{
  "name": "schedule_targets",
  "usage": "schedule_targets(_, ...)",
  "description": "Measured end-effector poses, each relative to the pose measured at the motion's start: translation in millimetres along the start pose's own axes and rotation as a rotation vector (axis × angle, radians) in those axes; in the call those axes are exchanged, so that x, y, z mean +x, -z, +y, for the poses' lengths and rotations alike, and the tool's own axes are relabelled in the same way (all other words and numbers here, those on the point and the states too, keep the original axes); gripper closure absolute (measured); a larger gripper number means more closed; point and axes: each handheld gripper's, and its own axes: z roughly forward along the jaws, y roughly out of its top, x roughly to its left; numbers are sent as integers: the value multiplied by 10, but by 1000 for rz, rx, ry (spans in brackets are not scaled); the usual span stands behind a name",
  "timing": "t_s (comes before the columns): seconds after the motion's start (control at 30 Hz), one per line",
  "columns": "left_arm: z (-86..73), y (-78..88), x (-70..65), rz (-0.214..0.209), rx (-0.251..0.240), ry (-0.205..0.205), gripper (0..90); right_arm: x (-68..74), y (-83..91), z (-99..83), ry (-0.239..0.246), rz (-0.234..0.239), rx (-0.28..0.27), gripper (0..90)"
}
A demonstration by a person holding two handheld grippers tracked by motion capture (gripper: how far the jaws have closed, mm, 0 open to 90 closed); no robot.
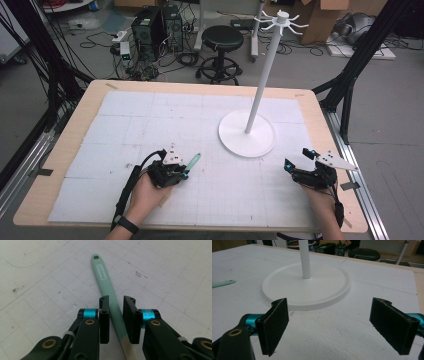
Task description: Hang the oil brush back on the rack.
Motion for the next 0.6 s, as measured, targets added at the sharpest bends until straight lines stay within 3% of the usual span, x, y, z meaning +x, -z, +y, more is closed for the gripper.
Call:
schedule_targets(0.23,10,-2,-21,16,6,4,776,1,-1,1,3,1,-3,150)
schedule_targets(0.6,13,-4,2,7,1,18,798,-5,-3,-1,2,2,0,150)
